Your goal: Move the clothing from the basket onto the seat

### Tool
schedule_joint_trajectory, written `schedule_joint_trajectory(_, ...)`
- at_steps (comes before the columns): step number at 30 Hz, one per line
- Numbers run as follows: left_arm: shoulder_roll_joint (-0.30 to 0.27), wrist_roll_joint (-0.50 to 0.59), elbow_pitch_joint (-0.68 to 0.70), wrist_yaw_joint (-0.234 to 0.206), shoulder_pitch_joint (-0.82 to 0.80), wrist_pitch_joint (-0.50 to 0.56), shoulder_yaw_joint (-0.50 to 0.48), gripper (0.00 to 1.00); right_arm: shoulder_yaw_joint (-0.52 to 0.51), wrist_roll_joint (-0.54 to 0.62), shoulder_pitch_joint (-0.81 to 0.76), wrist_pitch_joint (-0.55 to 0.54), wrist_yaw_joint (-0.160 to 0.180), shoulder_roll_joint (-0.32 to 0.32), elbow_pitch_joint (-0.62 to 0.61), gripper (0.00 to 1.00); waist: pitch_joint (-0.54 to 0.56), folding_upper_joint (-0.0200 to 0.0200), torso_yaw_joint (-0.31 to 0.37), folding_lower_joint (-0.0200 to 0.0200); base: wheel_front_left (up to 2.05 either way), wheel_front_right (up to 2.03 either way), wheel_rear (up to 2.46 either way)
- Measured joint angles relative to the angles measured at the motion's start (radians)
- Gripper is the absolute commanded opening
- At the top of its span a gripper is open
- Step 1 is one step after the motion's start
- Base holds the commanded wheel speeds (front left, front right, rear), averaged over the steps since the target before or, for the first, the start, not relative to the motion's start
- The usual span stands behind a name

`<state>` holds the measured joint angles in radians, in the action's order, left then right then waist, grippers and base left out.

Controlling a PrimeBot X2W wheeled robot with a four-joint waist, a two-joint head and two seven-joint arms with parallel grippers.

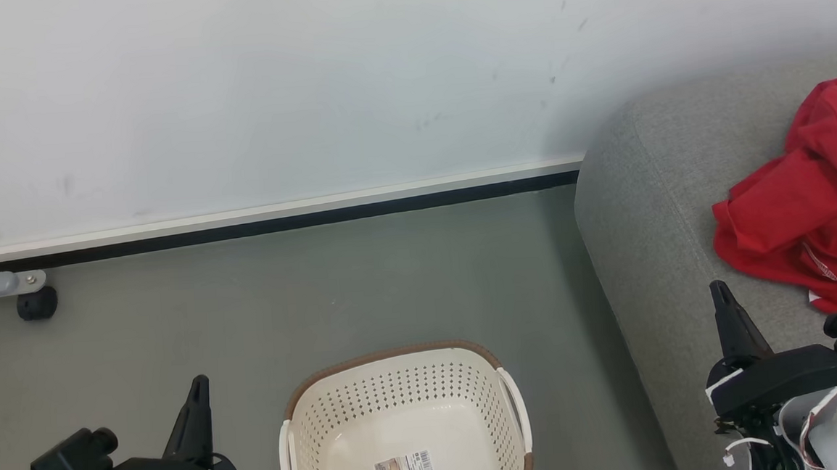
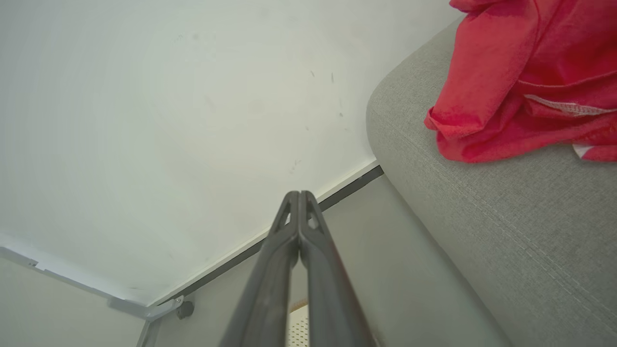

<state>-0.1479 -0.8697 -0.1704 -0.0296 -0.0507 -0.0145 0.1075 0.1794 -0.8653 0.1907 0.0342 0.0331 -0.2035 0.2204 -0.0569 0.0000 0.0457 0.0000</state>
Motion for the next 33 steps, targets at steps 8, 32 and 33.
schedule_joint_trajectory(8,0.016,-0.081,-0.016,0.019,-0.003,0.015,-0.025,0.0,-0.038,-0.09,-0.01,-0.017,-0.02,0.018,0.01,0.0,0.007,0.0,-0.006,0.0,0.0,0.0,0.0)
schedule_joint_trajectory(32,0.056,-0.381,-0.065,0.08,-0.009,0.067,-0.103,0.0,-0.166,-0.387,-0.04,-0.078,-0.079,0.082,0.042,0.0,0.029,0.0,-0.024,0.0,0.0,0.0,0.0)
schedule_joint_trajectory(33,0.058,-0.391,-0.068,0.083,-0.01,0.07,-0.106,0.0,-0.171,-0.4,-0.041,-0.079,-0.083,0.085,0.044,0.0,0.03,0.0,-0.025,0.0,0.0,0.0,0.0)
